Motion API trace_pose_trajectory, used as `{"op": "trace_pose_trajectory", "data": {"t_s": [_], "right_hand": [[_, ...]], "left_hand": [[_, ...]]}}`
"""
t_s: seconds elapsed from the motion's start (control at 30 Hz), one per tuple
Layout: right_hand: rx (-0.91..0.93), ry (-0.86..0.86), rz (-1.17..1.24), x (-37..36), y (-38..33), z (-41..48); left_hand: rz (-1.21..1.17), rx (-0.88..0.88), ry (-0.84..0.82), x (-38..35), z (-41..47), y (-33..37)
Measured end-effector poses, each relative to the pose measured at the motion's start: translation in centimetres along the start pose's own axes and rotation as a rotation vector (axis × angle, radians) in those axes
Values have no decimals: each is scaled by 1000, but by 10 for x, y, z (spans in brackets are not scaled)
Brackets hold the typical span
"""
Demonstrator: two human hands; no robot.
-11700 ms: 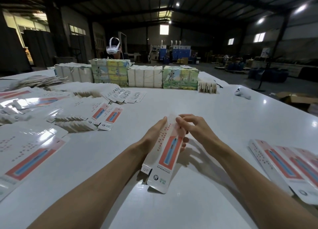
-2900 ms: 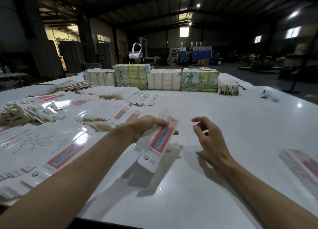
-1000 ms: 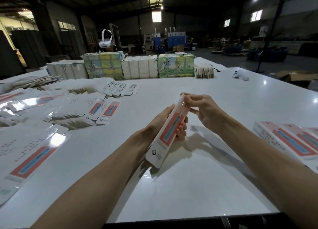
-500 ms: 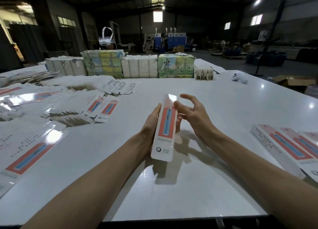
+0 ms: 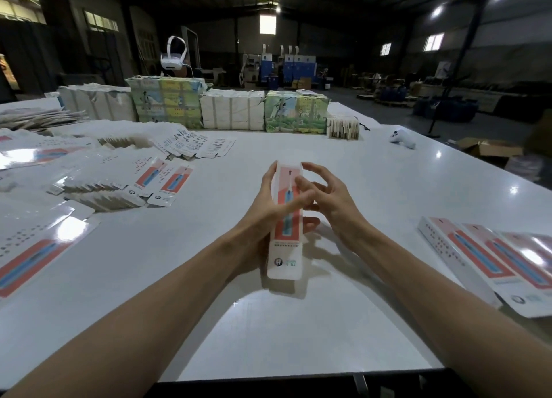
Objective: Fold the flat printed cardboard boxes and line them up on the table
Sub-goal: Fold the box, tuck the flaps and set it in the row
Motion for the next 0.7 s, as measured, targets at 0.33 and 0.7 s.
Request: {"op": "trace_pose_trajectory", "data": {"t_s": [0.33,0.7], "right_hand": [[-79,-98,29,-6,5,0],[-136,100,107,13,14,13]], "left_hand": [[211,97,2,9,7,2],[196,90,-87,-5,-6,5]]}}
Point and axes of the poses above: each hand's wrist, its own z-axis towards the middle knuckle, its own x-axis out of the back of the hand, y = z × x, the point moved 5 cm from there along z, towards the middle knuckle, and after that the axes turned 3 degrees about -z, right-handed, at the moved point
